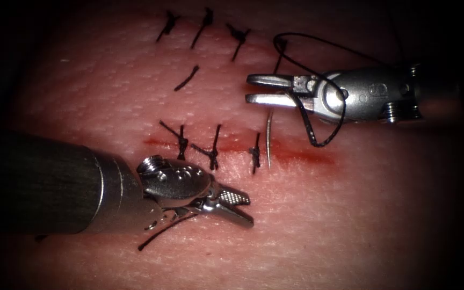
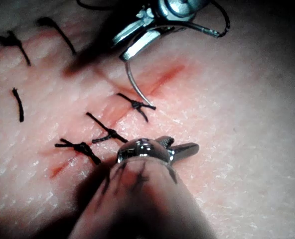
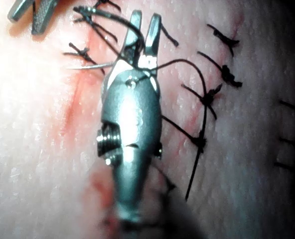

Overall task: Wound Closure
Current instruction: Reposition the needle above the target point above the cut.

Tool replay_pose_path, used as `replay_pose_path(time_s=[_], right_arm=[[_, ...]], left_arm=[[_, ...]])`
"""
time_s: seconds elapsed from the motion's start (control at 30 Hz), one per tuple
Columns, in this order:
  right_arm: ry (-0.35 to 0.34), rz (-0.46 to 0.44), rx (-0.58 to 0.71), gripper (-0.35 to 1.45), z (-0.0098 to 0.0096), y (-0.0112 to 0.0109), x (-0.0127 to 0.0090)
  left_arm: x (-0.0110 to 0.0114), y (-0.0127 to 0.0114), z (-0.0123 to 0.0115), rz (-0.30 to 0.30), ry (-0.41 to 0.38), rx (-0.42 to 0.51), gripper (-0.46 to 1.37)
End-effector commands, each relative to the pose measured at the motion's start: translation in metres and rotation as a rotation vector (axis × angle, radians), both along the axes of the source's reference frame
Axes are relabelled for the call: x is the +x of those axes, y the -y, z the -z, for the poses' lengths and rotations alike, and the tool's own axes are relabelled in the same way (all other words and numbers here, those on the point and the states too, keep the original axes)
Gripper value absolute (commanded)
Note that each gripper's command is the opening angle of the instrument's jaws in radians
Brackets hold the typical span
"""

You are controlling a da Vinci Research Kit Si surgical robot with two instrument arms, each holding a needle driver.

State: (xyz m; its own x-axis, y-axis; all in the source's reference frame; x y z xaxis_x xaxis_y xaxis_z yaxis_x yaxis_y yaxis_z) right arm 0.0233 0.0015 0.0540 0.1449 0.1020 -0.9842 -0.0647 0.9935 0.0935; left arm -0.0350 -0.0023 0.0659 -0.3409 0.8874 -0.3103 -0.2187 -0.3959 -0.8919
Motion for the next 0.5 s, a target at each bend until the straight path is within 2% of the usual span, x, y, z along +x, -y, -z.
replay_pose_path(time_s=[0.03, 0.5], right_arm=[[0.001, -0.004, -0.002, -0.35, 0.0001, -0.0001, 0.0000], [0.000, -0.009, -0.088, -0.35, 0.0008, -0.0011, -0.0003]], left_arm=[[0.0000, 0.0000, 0.0000, 0.000, 0.000, 0.000, 0.29], [-0.0001, -0.0001, 0.0001, 0.003, -0.001, 0.006, 0.28]])
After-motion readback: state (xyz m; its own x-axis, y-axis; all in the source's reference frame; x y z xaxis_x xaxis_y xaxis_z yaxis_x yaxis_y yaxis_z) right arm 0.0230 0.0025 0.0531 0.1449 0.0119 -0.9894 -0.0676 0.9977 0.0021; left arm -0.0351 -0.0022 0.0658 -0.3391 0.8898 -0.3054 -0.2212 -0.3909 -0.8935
